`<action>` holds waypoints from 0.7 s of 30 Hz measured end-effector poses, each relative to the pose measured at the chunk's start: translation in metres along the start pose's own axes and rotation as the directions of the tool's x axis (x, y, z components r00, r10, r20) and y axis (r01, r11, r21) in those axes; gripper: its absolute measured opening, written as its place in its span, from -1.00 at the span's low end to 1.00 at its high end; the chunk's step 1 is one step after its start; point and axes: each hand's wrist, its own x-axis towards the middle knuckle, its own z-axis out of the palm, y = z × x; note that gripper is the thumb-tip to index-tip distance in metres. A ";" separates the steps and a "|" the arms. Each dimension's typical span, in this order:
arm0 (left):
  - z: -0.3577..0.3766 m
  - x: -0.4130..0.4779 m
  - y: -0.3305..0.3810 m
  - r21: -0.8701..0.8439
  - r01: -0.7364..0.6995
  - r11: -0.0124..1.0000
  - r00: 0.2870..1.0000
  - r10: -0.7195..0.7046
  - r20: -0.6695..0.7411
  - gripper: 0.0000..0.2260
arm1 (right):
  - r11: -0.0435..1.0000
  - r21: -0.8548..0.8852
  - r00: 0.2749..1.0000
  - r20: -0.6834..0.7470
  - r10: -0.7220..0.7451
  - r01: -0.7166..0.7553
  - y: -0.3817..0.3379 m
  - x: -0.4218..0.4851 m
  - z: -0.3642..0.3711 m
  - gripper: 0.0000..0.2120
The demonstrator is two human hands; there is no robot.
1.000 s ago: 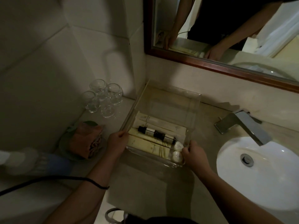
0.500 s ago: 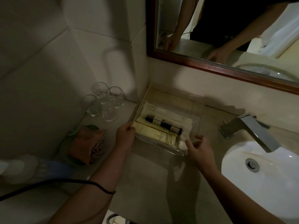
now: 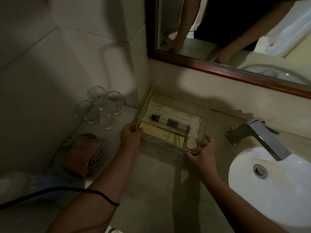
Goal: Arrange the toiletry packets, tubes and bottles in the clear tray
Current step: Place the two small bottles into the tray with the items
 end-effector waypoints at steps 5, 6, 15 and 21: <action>0.009 0.002 0.004 -0.042 -0.018 0.999 0.999 0.017 -0.030 -0.71 | 0.999 -0.029 0.997 -0.074 0.022 -0.024 0.000 0.012 -0.001 -0.08; 0.009 0.002 0.002 -0.061 -0.023 0.998 0.999 0.021 -0.028 -0.70 | 0.998 -0.043 0.997 -0.072 0.030 -0.033 0.001 0.015 -0.001 -0.08; 0.014 0.003 -0.009 -0.028 -0.148 0.989 0.976 0.151 0.157 -0.42 | 0.966 -0.257 0.999 -0.046 0.008 -0.019 0.014 0.032 -0.006 -0.28; 0.016 0.013 -0.008 0.082 -0.166 0.983 0.973 0.150 0.176 -0.34 | 0.971 -0.240 0.999 -0.050 0.013 -0.025 0.014 0.037 -0.003 -0.37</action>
